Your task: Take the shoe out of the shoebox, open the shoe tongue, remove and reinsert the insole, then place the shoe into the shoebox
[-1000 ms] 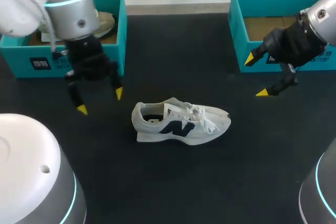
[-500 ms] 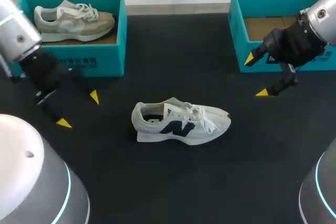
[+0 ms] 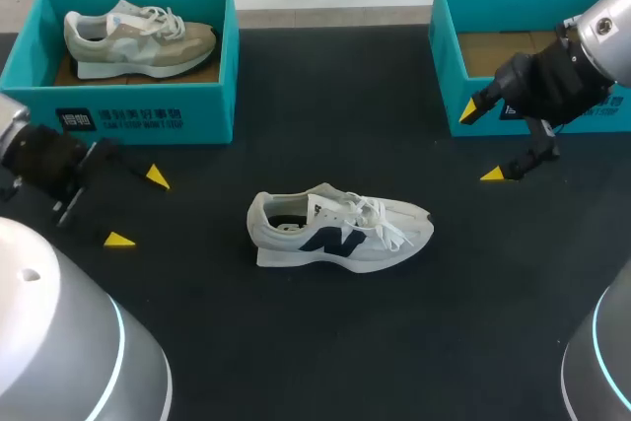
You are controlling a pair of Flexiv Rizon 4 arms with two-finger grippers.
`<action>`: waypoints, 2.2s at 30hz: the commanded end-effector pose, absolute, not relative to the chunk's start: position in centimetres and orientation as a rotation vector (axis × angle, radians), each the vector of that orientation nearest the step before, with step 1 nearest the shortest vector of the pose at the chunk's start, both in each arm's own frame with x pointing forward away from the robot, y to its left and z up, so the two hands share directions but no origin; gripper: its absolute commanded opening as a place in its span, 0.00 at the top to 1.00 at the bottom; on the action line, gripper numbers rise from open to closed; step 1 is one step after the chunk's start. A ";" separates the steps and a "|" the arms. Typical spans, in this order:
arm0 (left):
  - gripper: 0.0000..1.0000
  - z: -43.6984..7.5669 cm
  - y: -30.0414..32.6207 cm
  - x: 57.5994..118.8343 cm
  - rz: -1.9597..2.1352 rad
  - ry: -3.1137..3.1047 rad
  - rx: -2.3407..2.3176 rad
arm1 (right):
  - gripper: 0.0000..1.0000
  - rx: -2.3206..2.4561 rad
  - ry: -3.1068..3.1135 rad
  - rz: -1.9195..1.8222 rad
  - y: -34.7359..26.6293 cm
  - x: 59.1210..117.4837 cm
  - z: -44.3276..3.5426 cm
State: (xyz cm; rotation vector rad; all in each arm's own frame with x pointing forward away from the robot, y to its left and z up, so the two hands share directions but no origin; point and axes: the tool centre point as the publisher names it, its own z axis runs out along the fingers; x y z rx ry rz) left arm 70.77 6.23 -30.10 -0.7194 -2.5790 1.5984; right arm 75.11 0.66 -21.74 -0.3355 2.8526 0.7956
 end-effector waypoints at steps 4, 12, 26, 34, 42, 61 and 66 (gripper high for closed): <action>0.00 -32.7 8.0 70.9 1.773 -2.583 -0.321 | 0.00 -0.335 2.853 0.792 0.7 75.1 -21.8; 0.00 -36.2 9.8 71.2 1.901 -2.599 -0.125 | 0.00 -0.335 2.853 0.792 0.7 75.1 -21.8; 0.00 -37.4 11.0 71.9 1.992 -2.542 0.064 | 0.00 -0.335 2.853 0.792 0.7 75.1 -21.8; 0.00 -37.4 11.0 71.9 1.992 -2.542 0.064 | 0.00 -0.335 2.853 0.792 0.7 75.1 -21.8; 0.00 -37.4 11.0 71.9 1.992 -2.542 0.064 | 0.00 -0.335 2.853 0.792 0.7 75.1 -21.8; 0.00 -38.9 1.0 75.1 1.914 -2.629 0.097 | 0.00 -0.335 2.853 0.792 0.7 75.1 -21.8; 0.00 -38.9 -2.0 74.9 1.849 -2.658 0.064 | 0.00 -0.335 2.853 0.792 0.7 75.1 -21.8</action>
